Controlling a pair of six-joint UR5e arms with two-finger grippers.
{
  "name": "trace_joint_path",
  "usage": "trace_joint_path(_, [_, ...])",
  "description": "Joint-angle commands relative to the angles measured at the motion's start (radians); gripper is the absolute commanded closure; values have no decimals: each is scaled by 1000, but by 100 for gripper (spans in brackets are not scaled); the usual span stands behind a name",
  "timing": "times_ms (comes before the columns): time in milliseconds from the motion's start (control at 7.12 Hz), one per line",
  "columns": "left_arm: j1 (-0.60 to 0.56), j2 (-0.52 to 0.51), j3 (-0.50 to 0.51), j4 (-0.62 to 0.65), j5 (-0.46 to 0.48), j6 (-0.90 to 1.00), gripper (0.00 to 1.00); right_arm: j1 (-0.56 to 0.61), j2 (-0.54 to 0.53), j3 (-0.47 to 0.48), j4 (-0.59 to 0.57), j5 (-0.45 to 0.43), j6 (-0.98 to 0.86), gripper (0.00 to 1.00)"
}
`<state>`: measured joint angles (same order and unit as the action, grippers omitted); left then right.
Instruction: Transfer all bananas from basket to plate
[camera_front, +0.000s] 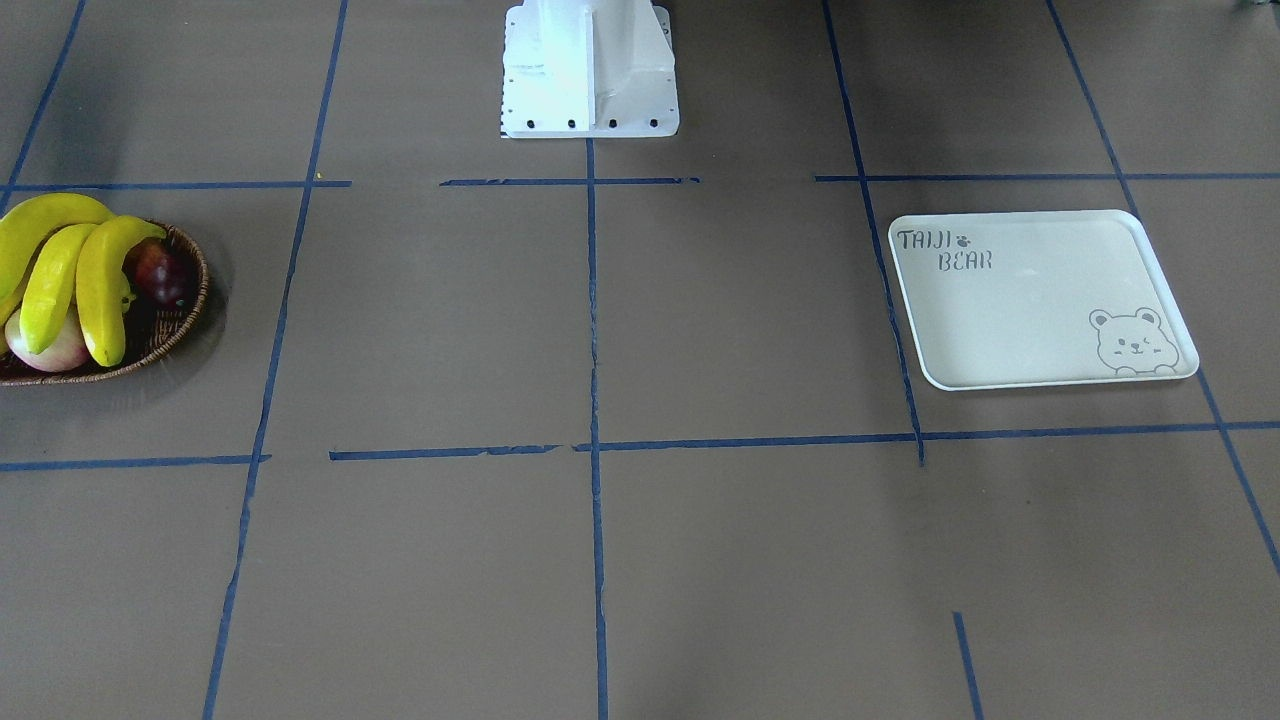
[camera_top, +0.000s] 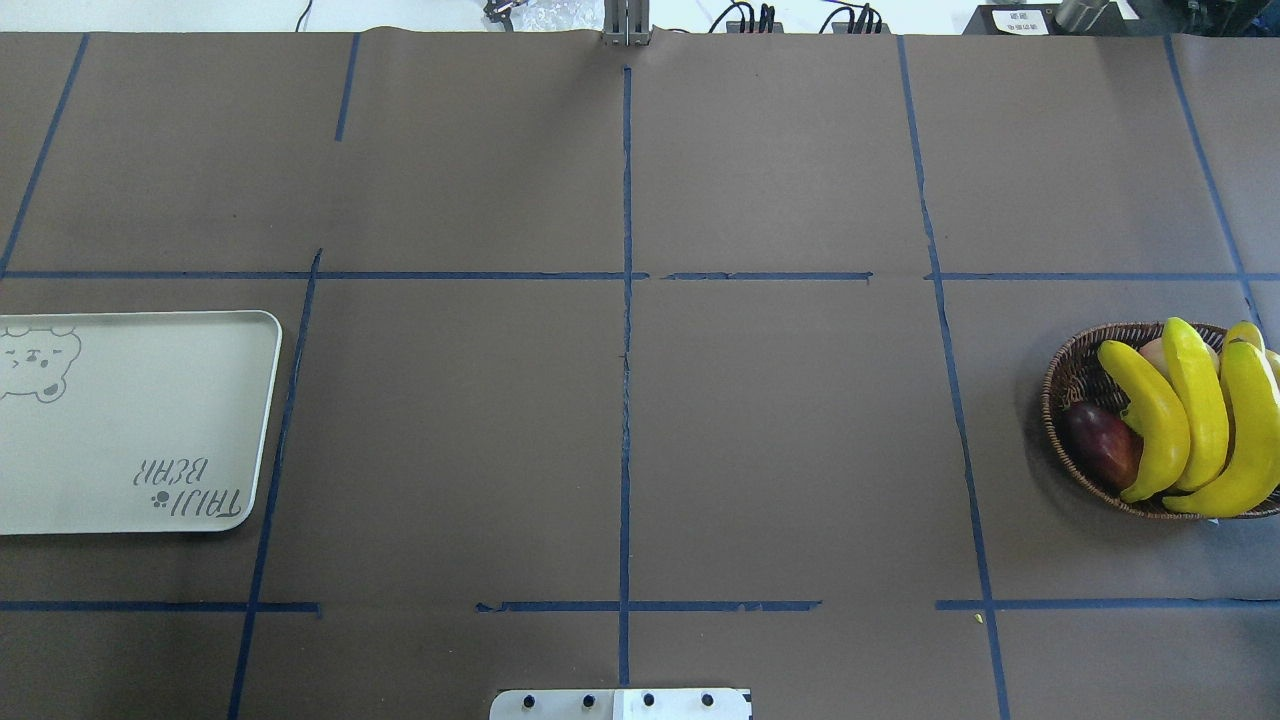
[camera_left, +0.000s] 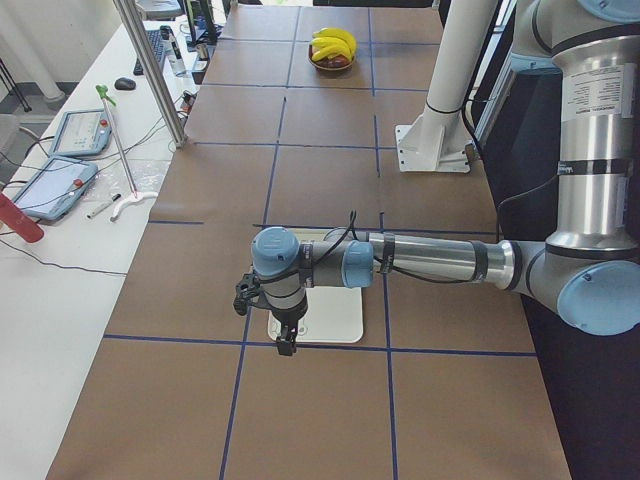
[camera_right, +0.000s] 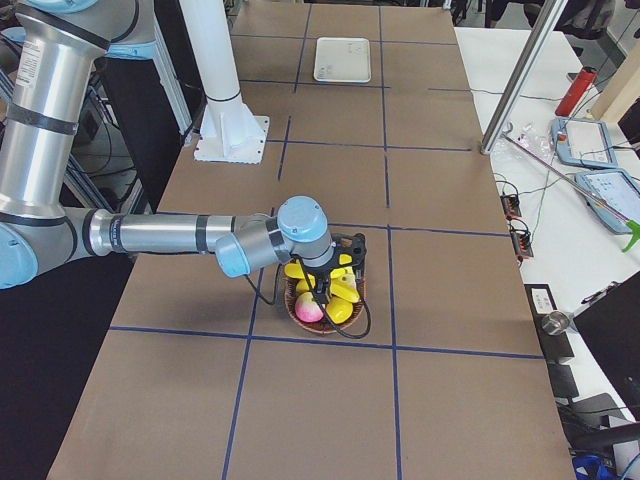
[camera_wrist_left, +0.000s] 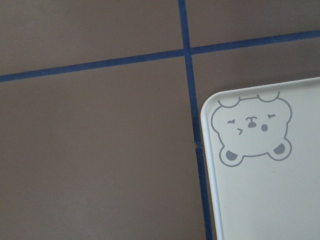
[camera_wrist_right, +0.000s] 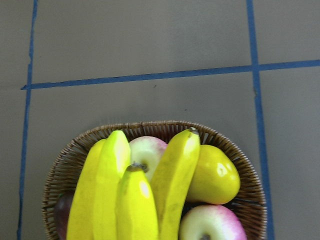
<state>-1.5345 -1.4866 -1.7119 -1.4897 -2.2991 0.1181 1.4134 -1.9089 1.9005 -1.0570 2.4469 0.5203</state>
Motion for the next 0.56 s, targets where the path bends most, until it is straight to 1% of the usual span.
trace_joint_path(0, [-1, 2, 0, 0, 0, 0, 0, -158, -36, -3, 228, -26, 275, 0])
trace_joint_path(140, [-1, 3, 0, 0, 1, 0, 0, -210, -48, -4, 229, -48, 276, 0])
trace_joint_path(421, [-1, 3, 0, 0, 3, 0, 0, -275, -58, -14, 227, -75, 276, 0])
